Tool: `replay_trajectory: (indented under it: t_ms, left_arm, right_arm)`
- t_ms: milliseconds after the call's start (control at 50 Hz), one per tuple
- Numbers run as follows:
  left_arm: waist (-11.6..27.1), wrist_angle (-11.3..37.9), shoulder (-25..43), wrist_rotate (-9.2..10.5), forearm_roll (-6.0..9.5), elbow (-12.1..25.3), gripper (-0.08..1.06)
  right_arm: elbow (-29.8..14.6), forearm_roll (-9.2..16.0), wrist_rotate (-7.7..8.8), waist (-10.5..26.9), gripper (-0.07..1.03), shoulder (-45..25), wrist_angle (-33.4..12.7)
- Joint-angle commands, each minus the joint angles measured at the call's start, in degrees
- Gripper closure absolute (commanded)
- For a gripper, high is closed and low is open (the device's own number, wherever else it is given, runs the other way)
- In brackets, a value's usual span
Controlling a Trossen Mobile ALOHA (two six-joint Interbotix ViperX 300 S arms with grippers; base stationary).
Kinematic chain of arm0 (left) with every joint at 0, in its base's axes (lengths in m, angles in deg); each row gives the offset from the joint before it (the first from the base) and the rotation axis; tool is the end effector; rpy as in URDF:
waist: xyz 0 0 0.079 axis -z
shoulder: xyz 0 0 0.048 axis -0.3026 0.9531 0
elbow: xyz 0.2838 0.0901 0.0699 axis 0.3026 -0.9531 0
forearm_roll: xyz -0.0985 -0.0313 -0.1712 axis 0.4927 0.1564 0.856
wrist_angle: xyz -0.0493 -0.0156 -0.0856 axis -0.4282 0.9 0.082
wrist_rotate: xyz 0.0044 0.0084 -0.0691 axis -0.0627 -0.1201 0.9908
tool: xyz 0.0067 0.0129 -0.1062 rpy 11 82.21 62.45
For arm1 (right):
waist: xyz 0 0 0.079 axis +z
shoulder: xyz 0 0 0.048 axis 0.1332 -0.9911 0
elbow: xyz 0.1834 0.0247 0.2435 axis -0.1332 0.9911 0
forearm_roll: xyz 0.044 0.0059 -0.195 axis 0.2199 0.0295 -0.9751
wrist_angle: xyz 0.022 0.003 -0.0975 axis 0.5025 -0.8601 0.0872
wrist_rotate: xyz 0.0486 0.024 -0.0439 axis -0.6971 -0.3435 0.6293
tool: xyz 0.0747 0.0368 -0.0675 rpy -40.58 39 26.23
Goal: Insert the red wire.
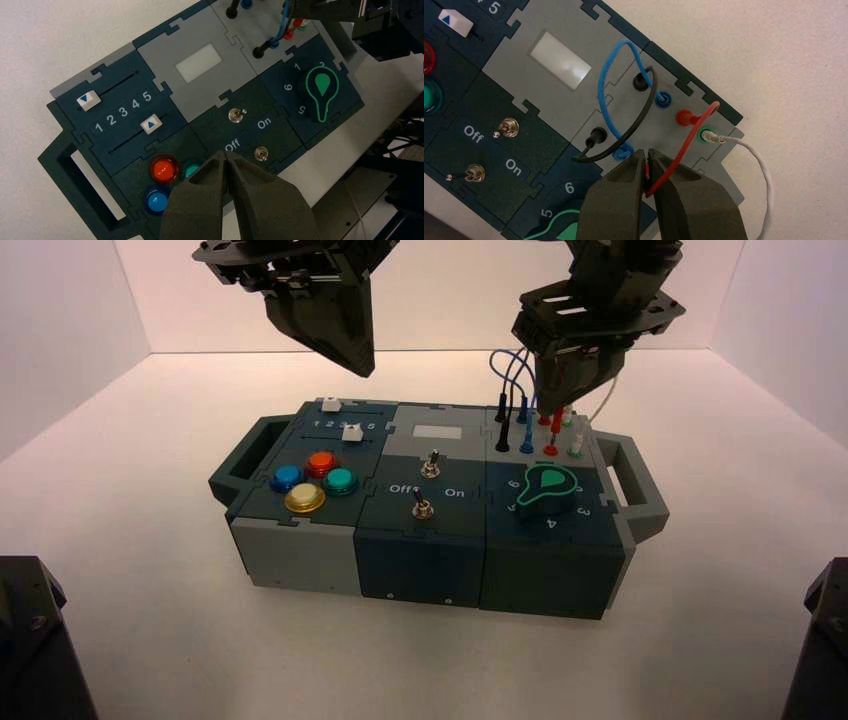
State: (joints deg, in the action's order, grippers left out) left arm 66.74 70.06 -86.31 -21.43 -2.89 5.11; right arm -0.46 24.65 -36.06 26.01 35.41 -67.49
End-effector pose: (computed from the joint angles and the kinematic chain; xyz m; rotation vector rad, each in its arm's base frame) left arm 0.1828 -0.2271 0.1232 0.2891 1.1015 -0.7228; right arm 0.2452 0.1662 0.0686 -0.3018 1.1962 0.4887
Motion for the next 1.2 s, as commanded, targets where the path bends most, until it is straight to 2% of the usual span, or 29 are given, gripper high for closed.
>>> replay_trajectory:
  t_ms: [20,620,1200]
  left_arm:
    - [0.2,-0.2,-0.4,-0.26,-0.18,1.6,1.01]
    - [0.2,-0.3,-0.4,-0.44,-0.18,1.7,1.01]
    - [0.2,-0.3,-0.3,-0.44,-0.18,1.7,1.01]
  right_arm:
    - [-1.5,-0.2,0.0,-0.3,0.99,0.9,0.1]
    - [-1.3,-0.4,0.0,-1.1,0.99,-0.4,0.7]
    - [-1.1,0.7,0.0,-1.0,0.99,0.5,-0.2]
